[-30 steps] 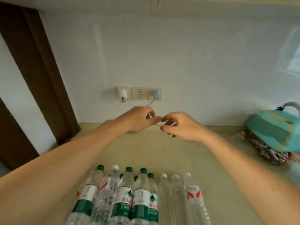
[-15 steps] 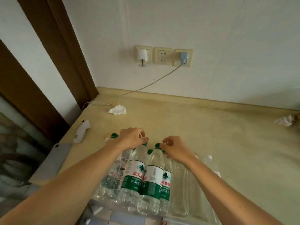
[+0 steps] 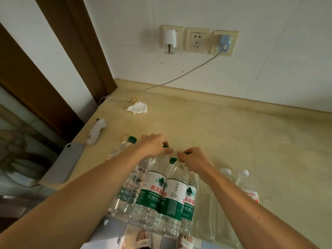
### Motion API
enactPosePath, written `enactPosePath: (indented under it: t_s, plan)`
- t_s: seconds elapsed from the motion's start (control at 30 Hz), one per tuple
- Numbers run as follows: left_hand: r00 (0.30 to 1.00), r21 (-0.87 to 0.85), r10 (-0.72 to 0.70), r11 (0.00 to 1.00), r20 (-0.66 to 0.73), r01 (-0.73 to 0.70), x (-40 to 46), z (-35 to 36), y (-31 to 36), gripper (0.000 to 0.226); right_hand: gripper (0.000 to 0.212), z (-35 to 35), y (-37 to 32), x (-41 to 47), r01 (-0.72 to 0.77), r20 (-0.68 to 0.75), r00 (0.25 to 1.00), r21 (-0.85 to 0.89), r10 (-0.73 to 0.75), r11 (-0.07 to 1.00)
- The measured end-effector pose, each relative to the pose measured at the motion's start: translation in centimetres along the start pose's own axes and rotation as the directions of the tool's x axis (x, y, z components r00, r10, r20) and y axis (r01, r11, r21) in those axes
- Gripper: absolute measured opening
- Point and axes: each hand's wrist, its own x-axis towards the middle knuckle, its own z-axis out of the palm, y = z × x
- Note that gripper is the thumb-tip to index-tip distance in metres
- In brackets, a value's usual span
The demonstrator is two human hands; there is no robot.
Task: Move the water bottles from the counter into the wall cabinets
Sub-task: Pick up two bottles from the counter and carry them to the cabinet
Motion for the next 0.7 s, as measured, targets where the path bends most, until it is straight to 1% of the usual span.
enactPosePath:
  t_s: [0.07, 0.13, 0.2, 0.27, 0.33, 0.4, 0.43, 0.47, 0.53, 0.57, 0.63, 0.7]
  plan:
    - [0.999, -0.049, 0.032, 0.998, 0.031, -0.030, -0.1, -0.5, -0.2, 0.045, 0.029, -0.3, -0.2, 0.1, -0.036, 0.034, 0.999, 0.051, 0.035, 0.998]
    - [0.994, -0.174, 0.092, 0.982, 0.064, -0.080, -0.2, -1.0, -0.6, 0.041, 0.027, -0.6, -0.2, -0.1, -0.051, 0.039, 0.998, 0.130, 0.047, 0.990]
    - [0.983, -0.343, 0.167, 0.930, 0.070, -0.134, -0.2, -1.5, -1.1, 0.032, 0.026, -0.9, 0.2, -0.4, -0.040, 0.002, 0.999, 0.177, 0.040, 0.983]
    - [0.977, -0.484, 0.211, 0.858, 0.021, -0.175, -0.2, -2.2, -1.4, 0.028, 0.026, -1.1, 0.3, -1.0, -0.007, -0.050, 0.999, 0.195, 0.017, 0.981]
    - [0.974, -0.642, 0.222, 0.740, -0.051, -0.202, -0.4, -2.9, -1.6, 0.027, 0.026, -1.3, 0.0, -1.7, 0.027, -0.086, 0.996, 0.221, -0.008, 0.975]
    - [0.970, -0.800, 0.227, 0.563, -0.091, -0.207, -0.5, -3.9, -1.4, 0.031, 0.024, -1.8, -0.8, -2.5, 0.057, -0.115, 0.993, 0.252, -0.029, 0.966]
    - [0.966, -0.849, 0.237, 0.485, -0.105, -0.211, -0.5, -4.4, -1.2, 0.033, 0.021, -2.1, -1.3, -2.9, 0.077, -0.140, 0.989, 0.263, -0.040, 0.962]
    - [0.959, -0.867, 0.253, 0.440, -0.128, -0.232, -0.5, -5.1, -1.0, 0.032, 0.018, -2.5, -1.9, -3.3, 0.104, -0.177, 0.983, 0.268, -0.057, 0.958]
    - [0.937, -0.849, 0.282, 0.426, -0.204, -0.313, -0.4, -6.3, -0.2, 0.021, 0.013, -3.7, -3.1, -4.1, 0.171, -0.281, 0.954, 0.243, -0.099, 0.955]
    - [0.923, -0.831, 0.291, 0.424, -0.252, -0.361, -0.4, -7.1, 0.3, 0.014, 0.012, -4.5, -3.8, -4.5, 0.204, -0.346, 0.930, 0.197, -0.126, 0.959]
    - [0.880, -0.783, 0.311, 0.412, -0.360, -0.466, -0.5, -8.8, 1.2, 0.011, 0.017, -6.0, -5.0, -5.3, 0.254, -0.494, 0.846, 0.040, -0.202, 0.966]
    - [0.811, -0.693, 0.345, 0.423, -0.473, -0.584, -0.7, -10.4, 2.2, 0.012, 0.023, -7.2, -5.9, -6.1, 0.294, -0.619, 0.736, -0.072, -0.274, 0.953]
